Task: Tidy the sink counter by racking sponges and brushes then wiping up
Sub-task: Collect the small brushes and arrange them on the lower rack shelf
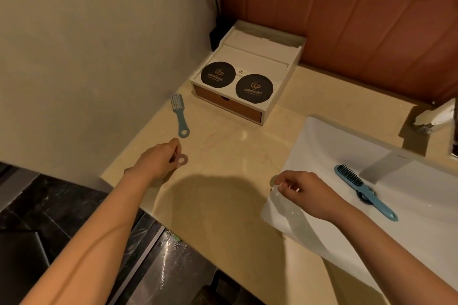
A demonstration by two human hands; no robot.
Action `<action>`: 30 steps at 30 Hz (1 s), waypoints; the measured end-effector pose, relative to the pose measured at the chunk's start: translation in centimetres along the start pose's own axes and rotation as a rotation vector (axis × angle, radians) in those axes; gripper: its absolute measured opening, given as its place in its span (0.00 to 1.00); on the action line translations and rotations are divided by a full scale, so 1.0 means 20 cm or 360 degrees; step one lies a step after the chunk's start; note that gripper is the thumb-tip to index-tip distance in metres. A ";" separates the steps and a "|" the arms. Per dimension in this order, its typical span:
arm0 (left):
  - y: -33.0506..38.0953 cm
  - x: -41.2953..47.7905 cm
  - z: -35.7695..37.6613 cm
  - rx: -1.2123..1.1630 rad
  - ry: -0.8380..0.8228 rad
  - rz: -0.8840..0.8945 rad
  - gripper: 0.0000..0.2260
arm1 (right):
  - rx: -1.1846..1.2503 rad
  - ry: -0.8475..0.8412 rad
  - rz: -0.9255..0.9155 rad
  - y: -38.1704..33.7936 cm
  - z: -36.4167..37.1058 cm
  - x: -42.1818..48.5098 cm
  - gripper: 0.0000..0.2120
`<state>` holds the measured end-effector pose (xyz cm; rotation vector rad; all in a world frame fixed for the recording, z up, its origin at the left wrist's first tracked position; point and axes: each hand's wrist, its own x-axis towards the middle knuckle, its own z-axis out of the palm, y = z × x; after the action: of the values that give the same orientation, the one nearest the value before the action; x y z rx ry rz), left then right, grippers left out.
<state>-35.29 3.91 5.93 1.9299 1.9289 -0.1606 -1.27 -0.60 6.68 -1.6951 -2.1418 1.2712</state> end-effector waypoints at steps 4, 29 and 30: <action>0.07 0.01 -0.06 -0.0054 0.0230 0.0177 0.04 | 0.0021 0.0015 0.0003 -0.01 -0.01 -0.01 0.09; 0.65 -0.11 0.06 -0.1941 -0.0205 0.0051 0.07 | 0.2679 0.0671 0.0726 -0.32 -0.05 0.12 0.21; 0.63 -0.11 0.05 -0.1912 -0.0296 0.0136 0.07 | 0.2659 0.0693 0.0733 -0.32 -0.05 0.12 0.19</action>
<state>-22.85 2.03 8.34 1.0935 1.2737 0.6680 -6.28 1.94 10.66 -1.2760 -0.0309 1.6619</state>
